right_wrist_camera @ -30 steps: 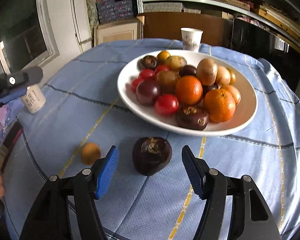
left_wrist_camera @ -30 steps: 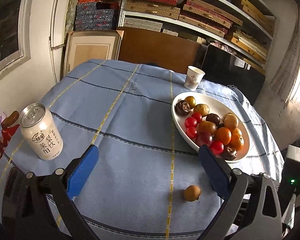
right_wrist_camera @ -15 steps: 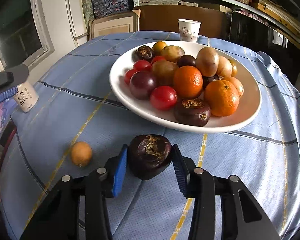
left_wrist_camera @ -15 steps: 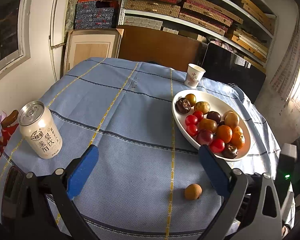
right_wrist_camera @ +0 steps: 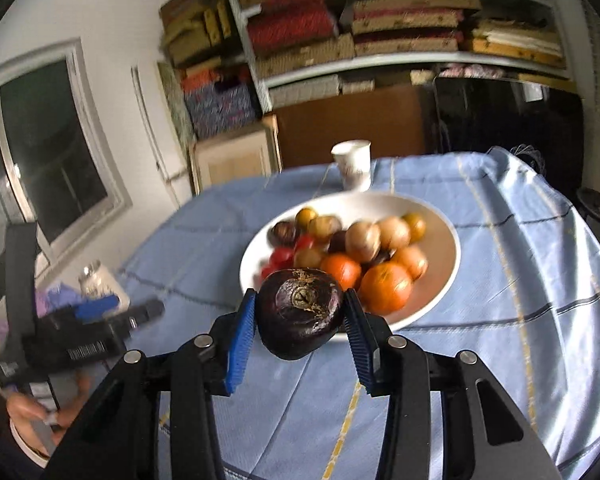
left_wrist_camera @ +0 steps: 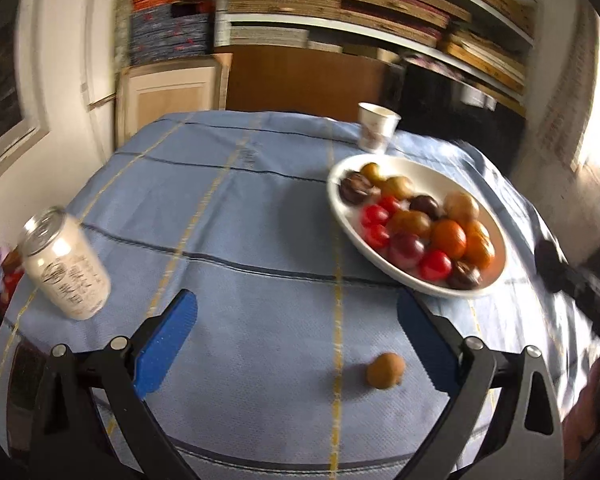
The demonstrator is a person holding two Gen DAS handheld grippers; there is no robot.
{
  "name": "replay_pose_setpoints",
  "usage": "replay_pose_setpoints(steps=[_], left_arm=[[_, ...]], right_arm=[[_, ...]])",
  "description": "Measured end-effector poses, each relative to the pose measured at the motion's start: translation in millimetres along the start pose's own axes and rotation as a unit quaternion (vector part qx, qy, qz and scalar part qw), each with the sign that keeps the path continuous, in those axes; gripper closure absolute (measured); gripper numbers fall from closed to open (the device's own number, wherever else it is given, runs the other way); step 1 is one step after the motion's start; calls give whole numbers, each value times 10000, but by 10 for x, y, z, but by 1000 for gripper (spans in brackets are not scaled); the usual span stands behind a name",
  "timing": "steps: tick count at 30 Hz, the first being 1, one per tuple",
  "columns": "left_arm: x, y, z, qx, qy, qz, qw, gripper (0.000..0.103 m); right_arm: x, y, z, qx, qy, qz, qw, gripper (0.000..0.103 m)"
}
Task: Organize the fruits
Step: 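Grasp a small brown round fruit with the left tool while the right holds the dark fruit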
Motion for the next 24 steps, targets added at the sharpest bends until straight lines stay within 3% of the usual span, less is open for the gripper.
replay_pose_setpoints(steps=[4, 6, 8, 13, 24], left_arm=[[-281, -201, 56, 227, -267, 677, 9971, 11], [-383, -298, 110, 445, -389, 921, 9940, 37], [-440, -383, 184, 694, -453, 1030, 9912, 48], [-481, -496, 314, 892, -298, 1190, 9884, 52], [-531, -630, 455, 1138, -213, 1427, 9830, 74]], right_arm=[[-130, 3, -27, -15, 58, 231, 9997, 59], [-151, -18, -44, 14, 62, 256, 9997, 59], [-154, -22, -35, 34, 57, 250, 9997, 59], [-119, -22, -41, 25, 85, 209, 9997, 59], [-108, -33, -21, 89, 126, 215, 9997, 59]])
Point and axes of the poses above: each gripper's, at about its wrist camera, not at the fingertips, and z roughly the way its jaws point, x to its left, y to its top, the point moved 2 cm from there along z, roughly the way its jaws point, and after that the axes turned 15 degrees about -z, right-handed, at the moved point
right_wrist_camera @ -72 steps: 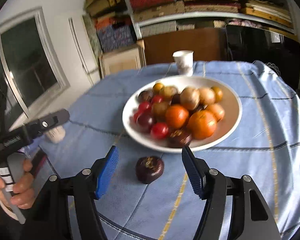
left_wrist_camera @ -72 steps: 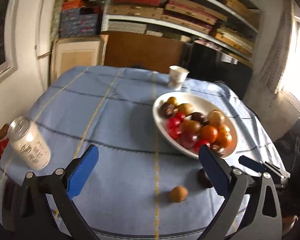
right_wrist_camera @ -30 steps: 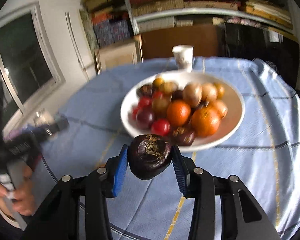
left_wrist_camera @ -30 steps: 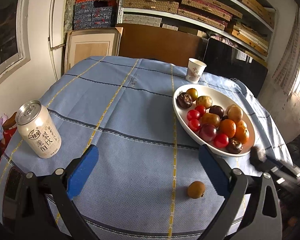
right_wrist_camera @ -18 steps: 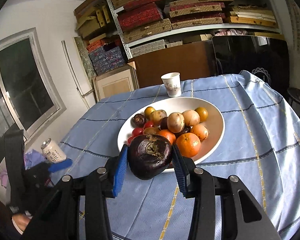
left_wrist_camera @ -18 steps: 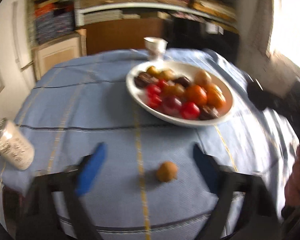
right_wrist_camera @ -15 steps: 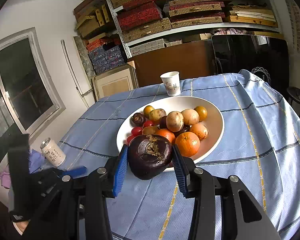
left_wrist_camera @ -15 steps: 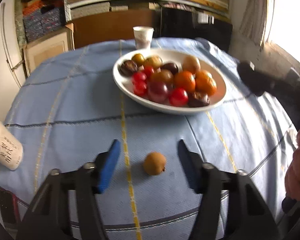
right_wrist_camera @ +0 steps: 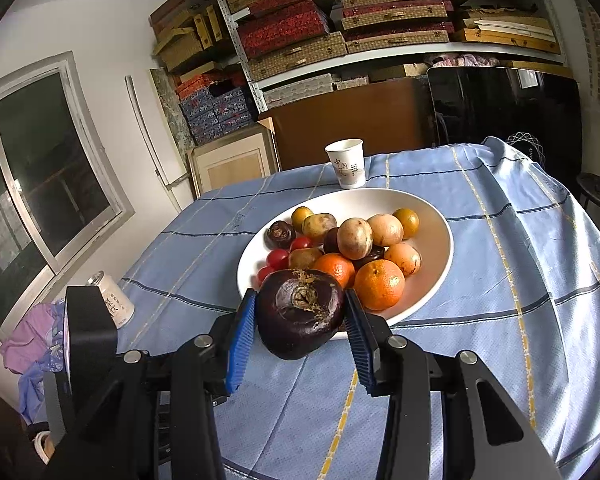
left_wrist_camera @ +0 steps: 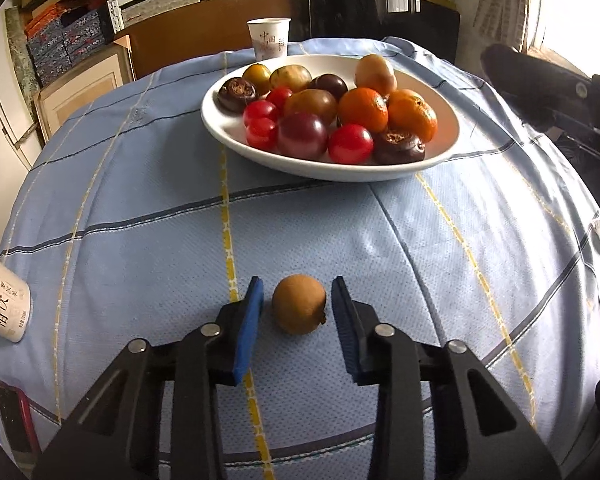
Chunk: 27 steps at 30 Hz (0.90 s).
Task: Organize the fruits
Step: 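Grasp a small brown round fruit with the left tool while the right holds the dark fruit, then carry both fruits onto the white plate and open both tools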
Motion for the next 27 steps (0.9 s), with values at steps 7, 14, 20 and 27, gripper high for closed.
replay_pose_setpoints(steps=[7, 14, 20, 27], left_arm=[[-3, -5, 9, -3, 7, 45, 10000, 77], [0, -1, -17, -48, -6, 18, 10000, 78], [16, 12, -60, -122, 9, -23, 9999, 78], [79, 104, -378, -514, -172, -316, 9980, 78]], right_arm=[[-11, -5, 10, 14, 12, 37, 10000, 59], [-28, -16, 18, 20, 27, 67, 10000, 59], [-23, -37, 20, 28, 50, 51, 10000, 59], [5, -30, 2, 25, 60, 16, 10000, 59]])
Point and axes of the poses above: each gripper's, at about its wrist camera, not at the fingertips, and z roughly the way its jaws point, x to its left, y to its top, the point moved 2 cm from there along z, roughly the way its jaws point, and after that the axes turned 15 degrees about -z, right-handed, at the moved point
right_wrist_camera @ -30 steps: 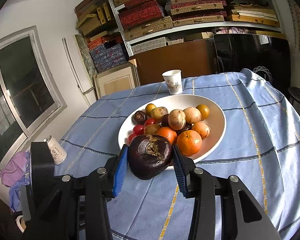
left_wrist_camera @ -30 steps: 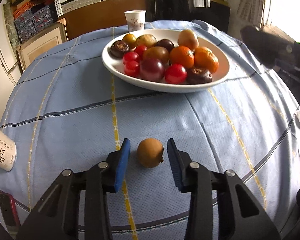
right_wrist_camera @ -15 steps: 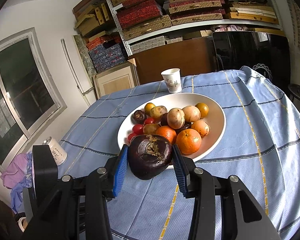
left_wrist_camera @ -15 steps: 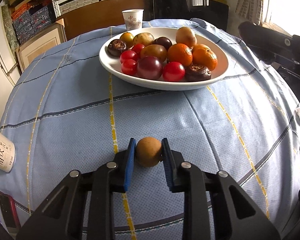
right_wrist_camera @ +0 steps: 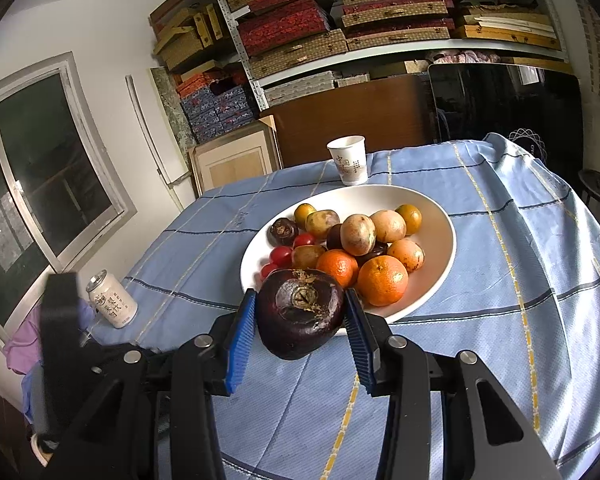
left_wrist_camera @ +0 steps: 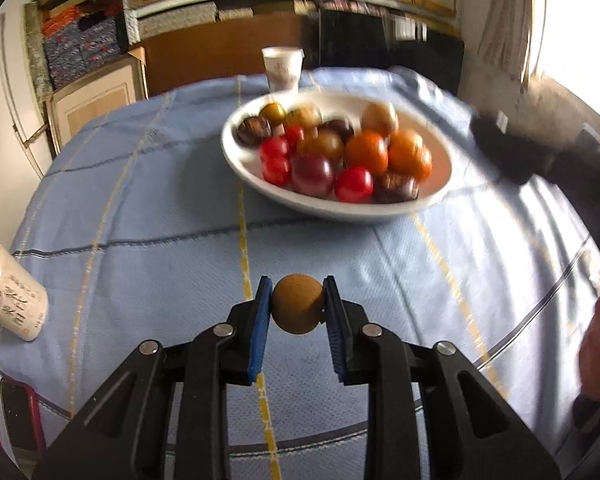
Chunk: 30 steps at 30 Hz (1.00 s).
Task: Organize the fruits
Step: 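Carry both fruits onto the white plate and open both tools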
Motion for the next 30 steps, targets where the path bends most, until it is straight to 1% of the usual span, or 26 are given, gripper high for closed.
replay_pose_setpoints(steps=[3, 5, 8, 10, 13, 16, 18, 23, 30], left_arm=[[28, 214, -251, -296, -224, -230, 9990, 78], [21, 462, -400, -468, -418, -377, 9973, 78], [-60, 809, -474, -679, -466, -385, 9959, 78], [-157, 1028, -393, -733, -389, -314, 9961, 78], [-249, 1268, -109, -528, -315, -375, 9974, 78], [-283, 1434, 193, -372, -169, -474, 9980, 78], [-303, 1498, 370, -340, -46, -489, 9982, 78], [-265, 1574, 662, -217, 73, -567, 9981, 78], [-212, 1618, 864, -124, 126, -592, 9981, 78]], right_arm=[[35, 74, -31, -24, 74, -21, 10000, 59], [27, 207, -57, -83, 112, -93, 9999, 59], [-30, 429, -80, -255, -65, -193, 9995, 59], [-118, 575, -18, -277, -81, -147, 9995, 59], [-293, 705, 160, -129, -117, -3, 9998, 59], [-440, 768, 339, 55, -231, 33, 9997, 59], [-516, 784, 436, 135, -306, 22, 9994, 59], [-685, 768, 655, 341, -332, 122, 9988, 59], [-735, 756, 833, 471, -350, 85, 9982, 59]])
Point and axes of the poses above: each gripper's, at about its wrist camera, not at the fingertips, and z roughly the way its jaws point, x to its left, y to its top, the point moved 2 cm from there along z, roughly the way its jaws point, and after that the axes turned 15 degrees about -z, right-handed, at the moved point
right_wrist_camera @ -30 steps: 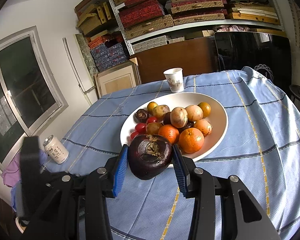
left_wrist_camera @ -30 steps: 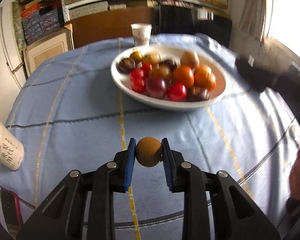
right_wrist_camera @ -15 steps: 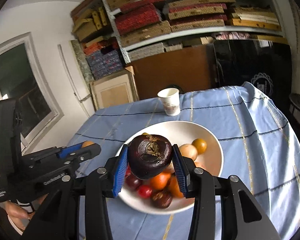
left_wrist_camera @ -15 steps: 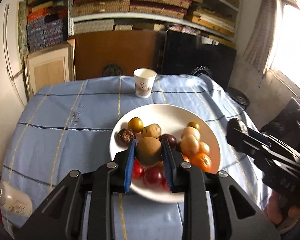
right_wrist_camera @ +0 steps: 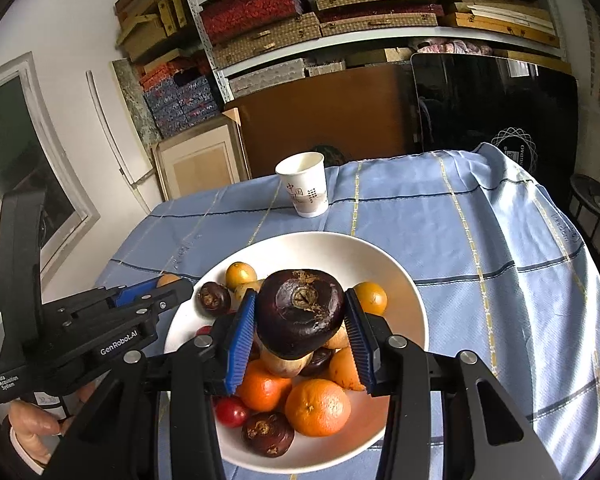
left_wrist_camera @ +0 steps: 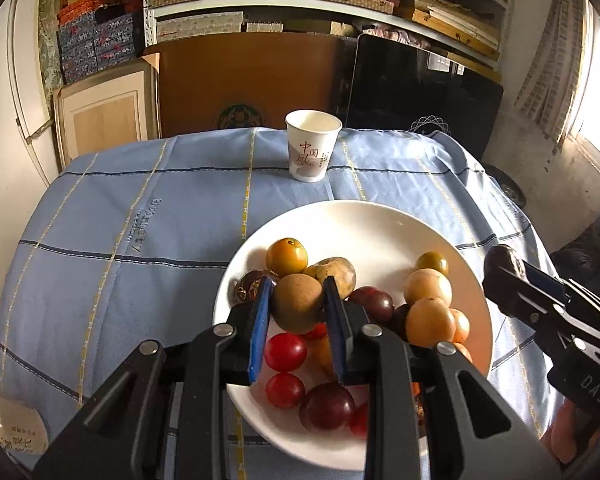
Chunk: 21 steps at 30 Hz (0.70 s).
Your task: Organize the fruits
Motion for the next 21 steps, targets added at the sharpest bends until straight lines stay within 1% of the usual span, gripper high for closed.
replay_pose_setpoints(steps=[2, 3, 4, 5, 6, 7, 8, 10, 14, 15, 16, 19, 20, 21], left_arm=[[5, 8, 32, 20, 12, -17, 10000, 77], [9, 5, 32, 24, 12, -21, 10000, 70], [10, 7, 21, -7, 39, -17, 10000, 60], [14, 13, -4, -85, 126, -34, 9999, 35], [22, 13, -32, -160, 183, -61, 9997, 21], [33, 21, -89, -301, 214, -96, 9993, 20], [33, 27, -129, -341, 180, -95, 9992, 20], [42, 24, -202, -315, 96, -131, 9994, 19], [62, -16, -346, -376, 64, -115, 9992, 18], [61, -32, -382, -407, 80, -96, 9991, 18], [59, -53, -427, -442, 102, -63, 9990, 18], [73, -111, -586, -542, 133, -28, 9984, 16], [81, -128, -629, -563, 146, -31, 9983, 11], [89, -149, -686, -604, 156, -47, 9980, 9]], right_arm=[[5, 7, 29, 20, -2, -12, 10000, 59], [9, 13, 37, 31, 3, -17, 10000, 59], [14, 18, 42, 40, 5, -24, 10000, 59], [28, 24, 46, 52, 27, -41, 10000, 59], [31, 30, 49, 60, 29, -57, 10000, 59], [35, 38, 48, 63, 11, -73, 10000, 59], [43, 45, 37, 49, -20, -88, 9999, 59], [46, 61, 22, 28, -18, -100, 9999, 59], [70, 79, -1, 11, -37, -133, 9999, 58], [76, 84, -14, -12, -51, -133, 9999, 50], [81, 92, -31, -34, -70, -123, 9999, 45], [115, 119, -91, -70, -87, -170, 9998, 45], [141, 119, -137, -81, -77, -200, 9997, 45], [163, 113, -184, -90, -83, -225, 9997, 45]])
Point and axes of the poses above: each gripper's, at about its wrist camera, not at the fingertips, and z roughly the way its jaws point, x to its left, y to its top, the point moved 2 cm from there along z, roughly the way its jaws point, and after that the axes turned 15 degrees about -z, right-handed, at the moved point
